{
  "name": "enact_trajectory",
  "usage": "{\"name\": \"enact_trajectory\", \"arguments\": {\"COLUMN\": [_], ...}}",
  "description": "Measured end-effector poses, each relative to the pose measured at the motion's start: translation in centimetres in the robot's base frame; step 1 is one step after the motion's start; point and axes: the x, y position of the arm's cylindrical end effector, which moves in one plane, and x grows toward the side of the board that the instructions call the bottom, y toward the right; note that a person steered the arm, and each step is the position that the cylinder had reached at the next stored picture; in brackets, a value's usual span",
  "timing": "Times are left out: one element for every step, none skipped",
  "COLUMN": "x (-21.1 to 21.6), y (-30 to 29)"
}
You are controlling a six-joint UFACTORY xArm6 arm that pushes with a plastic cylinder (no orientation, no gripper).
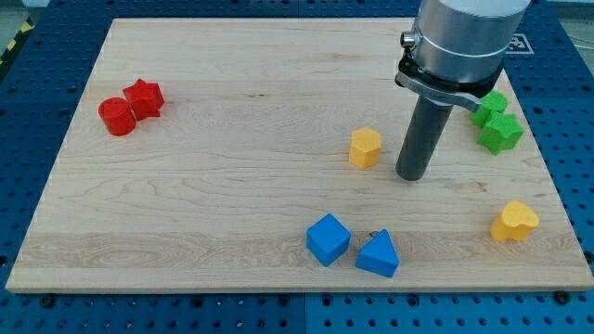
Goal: Move the yellow heart diagonally right to the yellow hexagon
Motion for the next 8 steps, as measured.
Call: {"name": "enact_trajectory", "arguments": {"x": [0.0,0.1,0.2,0.2,0.4,0.4,1.0,2.4], "y": [0.0,0.9,2.6,2.9,5.6,6.6,7.3,9.7]}}
